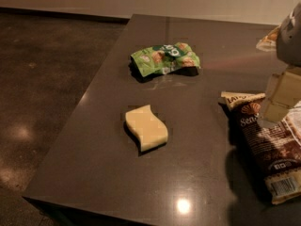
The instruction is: Move sponge near brown chip bag
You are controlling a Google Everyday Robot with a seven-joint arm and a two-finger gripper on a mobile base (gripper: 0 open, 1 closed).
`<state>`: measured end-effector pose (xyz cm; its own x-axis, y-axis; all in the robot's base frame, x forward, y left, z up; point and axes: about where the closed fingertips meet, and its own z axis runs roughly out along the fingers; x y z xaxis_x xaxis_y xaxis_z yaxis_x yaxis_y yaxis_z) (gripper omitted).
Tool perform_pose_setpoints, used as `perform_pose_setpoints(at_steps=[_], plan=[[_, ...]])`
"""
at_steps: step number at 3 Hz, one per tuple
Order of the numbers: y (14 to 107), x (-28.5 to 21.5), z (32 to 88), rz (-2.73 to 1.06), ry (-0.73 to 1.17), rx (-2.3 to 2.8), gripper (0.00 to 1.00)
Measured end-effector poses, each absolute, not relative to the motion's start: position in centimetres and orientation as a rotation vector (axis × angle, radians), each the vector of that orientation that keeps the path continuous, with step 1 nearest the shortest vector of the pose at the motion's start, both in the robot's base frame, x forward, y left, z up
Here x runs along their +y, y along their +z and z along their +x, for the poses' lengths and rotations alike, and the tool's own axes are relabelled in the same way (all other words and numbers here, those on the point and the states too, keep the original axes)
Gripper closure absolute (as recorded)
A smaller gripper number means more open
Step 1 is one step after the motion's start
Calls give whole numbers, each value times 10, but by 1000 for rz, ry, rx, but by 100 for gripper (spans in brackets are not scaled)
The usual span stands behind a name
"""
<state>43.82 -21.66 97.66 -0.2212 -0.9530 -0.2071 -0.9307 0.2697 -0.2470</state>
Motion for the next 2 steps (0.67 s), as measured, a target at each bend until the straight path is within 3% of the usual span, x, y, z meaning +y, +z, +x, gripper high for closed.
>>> perform_pose_setpoints(at_steps=[2], plan=[[977, -194, 431, -1794, -48, 2183, 0]])
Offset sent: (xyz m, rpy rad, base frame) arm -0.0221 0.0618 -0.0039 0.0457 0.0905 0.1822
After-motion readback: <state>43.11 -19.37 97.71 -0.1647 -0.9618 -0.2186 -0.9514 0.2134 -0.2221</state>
